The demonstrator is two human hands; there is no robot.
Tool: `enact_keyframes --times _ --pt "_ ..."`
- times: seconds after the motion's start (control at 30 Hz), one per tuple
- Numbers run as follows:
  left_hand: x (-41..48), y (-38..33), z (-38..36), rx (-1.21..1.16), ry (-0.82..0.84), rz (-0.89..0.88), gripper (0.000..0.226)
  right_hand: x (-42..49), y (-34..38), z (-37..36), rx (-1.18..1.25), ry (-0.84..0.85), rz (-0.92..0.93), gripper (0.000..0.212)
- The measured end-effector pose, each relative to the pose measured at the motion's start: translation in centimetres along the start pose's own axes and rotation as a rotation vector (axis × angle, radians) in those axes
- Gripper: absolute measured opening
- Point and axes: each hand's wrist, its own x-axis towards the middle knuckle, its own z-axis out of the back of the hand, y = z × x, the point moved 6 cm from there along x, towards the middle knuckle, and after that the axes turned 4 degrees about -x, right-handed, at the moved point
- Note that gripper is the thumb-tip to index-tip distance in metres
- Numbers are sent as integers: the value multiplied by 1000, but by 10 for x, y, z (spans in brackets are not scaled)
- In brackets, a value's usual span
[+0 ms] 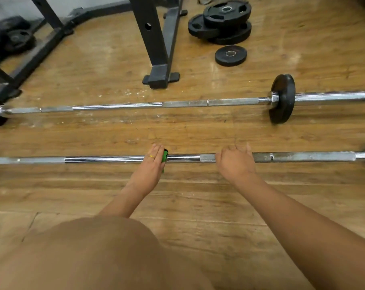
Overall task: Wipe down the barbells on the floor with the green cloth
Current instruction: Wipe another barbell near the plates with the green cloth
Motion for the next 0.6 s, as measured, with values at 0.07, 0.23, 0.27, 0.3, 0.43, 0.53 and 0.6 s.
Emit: enact_keyframes --times 0.07,0.23,0.27,0.3,0.43,0.53,0.6 --pt "0 5 2 -12 -11 -39 55 3 17 -2 4 -84 51 45" --pt "1 12 -2 -28 -53 -112 53 -2 75 -35 65 -192 249 49" --pt "1 13 -3 -29 -65 -118 54 -2 81 -40 70 -229 243 49" --pt "1 14 -4 -31 -75 -125 54 -1 84 -42 85 -278 221 48" --pt "2 18 -6 -39 -88 -142 55 4 85 -45 185 -435 154 38" --pt "4 21 -7 -19 -83 -153 51 5 85 -45 239 -499 133 32" --pt "5 21 -7 -18 -95 -181 49 6 86 -45 273 -528 114 32"
